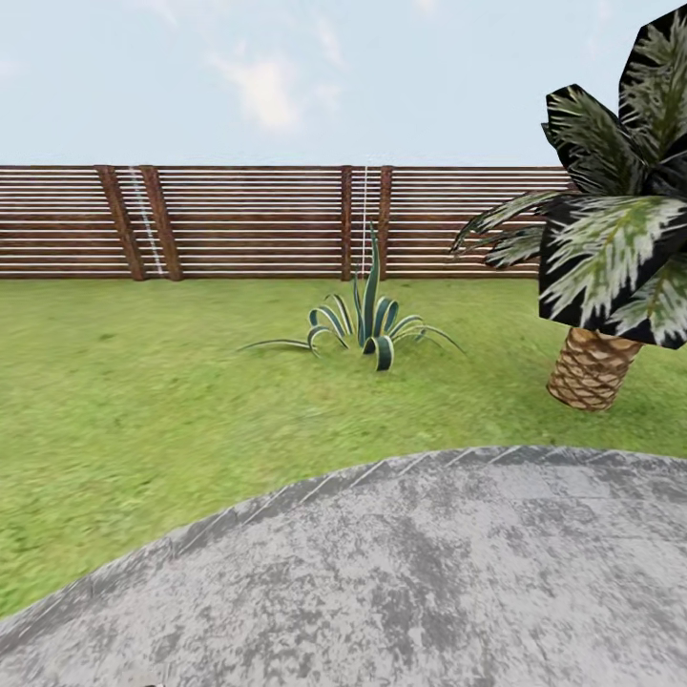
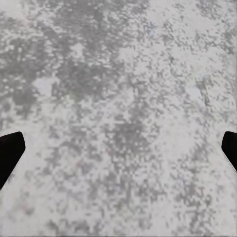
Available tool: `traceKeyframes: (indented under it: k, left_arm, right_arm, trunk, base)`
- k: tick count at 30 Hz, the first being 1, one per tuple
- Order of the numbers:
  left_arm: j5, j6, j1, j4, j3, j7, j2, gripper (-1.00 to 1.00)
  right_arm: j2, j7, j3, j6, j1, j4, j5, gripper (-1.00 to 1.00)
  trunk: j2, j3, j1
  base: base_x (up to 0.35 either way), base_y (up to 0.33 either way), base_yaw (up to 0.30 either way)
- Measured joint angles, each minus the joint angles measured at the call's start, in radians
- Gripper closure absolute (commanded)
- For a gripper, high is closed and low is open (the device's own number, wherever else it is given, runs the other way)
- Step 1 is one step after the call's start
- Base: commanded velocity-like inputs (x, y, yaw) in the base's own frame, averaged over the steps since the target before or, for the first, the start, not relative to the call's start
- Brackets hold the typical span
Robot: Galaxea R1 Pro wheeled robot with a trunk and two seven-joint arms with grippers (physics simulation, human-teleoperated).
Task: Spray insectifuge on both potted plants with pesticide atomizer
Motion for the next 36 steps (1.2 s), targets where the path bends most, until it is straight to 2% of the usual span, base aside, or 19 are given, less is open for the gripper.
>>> traceKeyframes:
  k: [24, 27, 31, 33, 36]
  left_arm:
    - [0.008, -0.001, 0.000, 0.000, 0.000, 0.000, 0.002, 1.00]
    - [0.008, -0.001, 0.000, 0.000, 0.000, 0.000, 0.002, 1.00]
    - [0.008, -0.001, 0.000, 0.000, 0.000, 0.000, 0.001, 1.00]
    - [0.006, -0.001, 0.000, 0.000, -0.001, 0.000, 0.000, 1.00]
    - [0.004, -0.001, 0.000, 0.000, -0.001, 0.000, -0.003, 1.00]
  right_arm:
    - [-0.001, -0.001, 0.000, -0.001, 0.000, -0.001, 0.000, -1.00]
    - [-0.013, -0.002, -0.001, -0.007, 0.000, -0.027, 0.000, -1.00]
    - [-0.033, -0.002, -0.004, -0.012, 0.000, -0.164, -0.001, -1.00]
    - [-0.044, -0.003, -0.003, -0.012, 0.000, -0.176, 0.000, -1.00]
    - [-0.073, 0.002, 0.006, -0.014, 0.000, -0.139, 0.003, -1.00]
  trunk:
    - [0.000, 0.000, 0.000]
    - [0.000, 0.000, 0.000]
    - [0.000, 0.000, 0.000]
    - [0.000, 0.000, 0.000]
    - [0.000, 0.000, 0.000]
  base:
    - [0.340, 0.015, 0.000]
    - [0.340, 0.074, 0.000]
    - [0.340, 0.074, 0.000]
    - [0.340, 0.073, 0.000]
    - [0.340, 0.043, 0.000]
